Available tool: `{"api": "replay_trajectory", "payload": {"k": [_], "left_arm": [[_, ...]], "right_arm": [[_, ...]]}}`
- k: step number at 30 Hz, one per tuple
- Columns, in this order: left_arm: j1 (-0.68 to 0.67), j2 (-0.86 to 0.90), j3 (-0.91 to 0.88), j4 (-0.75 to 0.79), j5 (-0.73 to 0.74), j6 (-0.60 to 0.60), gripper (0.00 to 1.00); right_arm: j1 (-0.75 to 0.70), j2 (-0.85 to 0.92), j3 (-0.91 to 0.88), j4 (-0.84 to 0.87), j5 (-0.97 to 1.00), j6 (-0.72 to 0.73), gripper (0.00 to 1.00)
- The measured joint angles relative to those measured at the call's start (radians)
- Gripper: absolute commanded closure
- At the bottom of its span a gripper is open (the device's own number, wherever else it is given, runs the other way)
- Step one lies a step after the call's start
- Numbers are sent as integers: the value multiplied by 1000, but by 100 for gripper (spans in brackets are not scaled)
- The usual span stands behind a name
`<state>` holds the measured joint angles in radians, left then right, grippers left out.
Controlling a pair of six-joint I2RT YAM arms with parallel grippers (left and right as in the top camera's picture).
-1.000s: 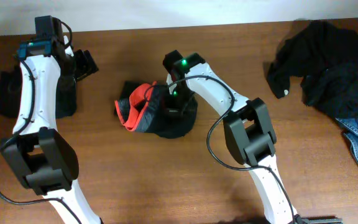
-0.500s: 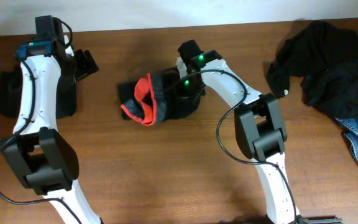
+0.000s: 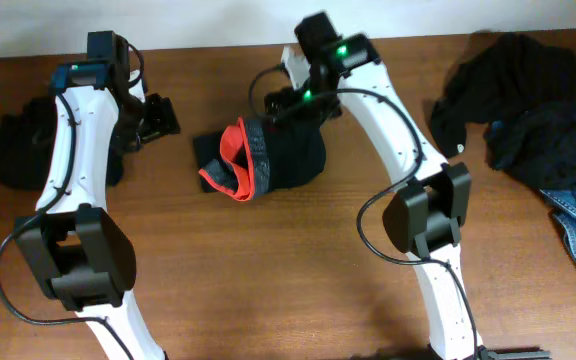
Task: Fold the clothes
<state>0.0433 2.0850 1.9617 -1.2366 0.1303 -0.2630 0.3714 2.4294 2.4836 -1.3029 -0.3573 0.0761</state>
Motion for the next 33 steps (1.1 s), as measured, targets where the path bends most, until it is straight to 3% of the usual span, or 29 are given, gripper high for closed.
{"api": "replay_trajectory", "payload": {"k": [4, 7, 8, 15, 22, 33], "left_arm": [[0, -5, -135, 75, 107, 50, 14], [0, -5, -256, 147, 207, 92, 13], [0, -5, -310, 173, 257, 114, 8], [0, -6, -517, 392, 478, 200, 7], [10, -6, -566, 577, 552, 215, 6], [10, -5, -583, 685, 570, 219, 3]], "right_arm": [[-37, 0, 167, -113, -3, -40, 1], [-74, -1, 201, -179, -4, -73, 1], [-84, -1, 205, -190, -8, -84, 1], [-137, -1, 214, -216, -56, -137, 1], [-137, -1, 214, -216, -66, -140, 1], [-137, -1, 215, -220, -68, -142, 1]]}}
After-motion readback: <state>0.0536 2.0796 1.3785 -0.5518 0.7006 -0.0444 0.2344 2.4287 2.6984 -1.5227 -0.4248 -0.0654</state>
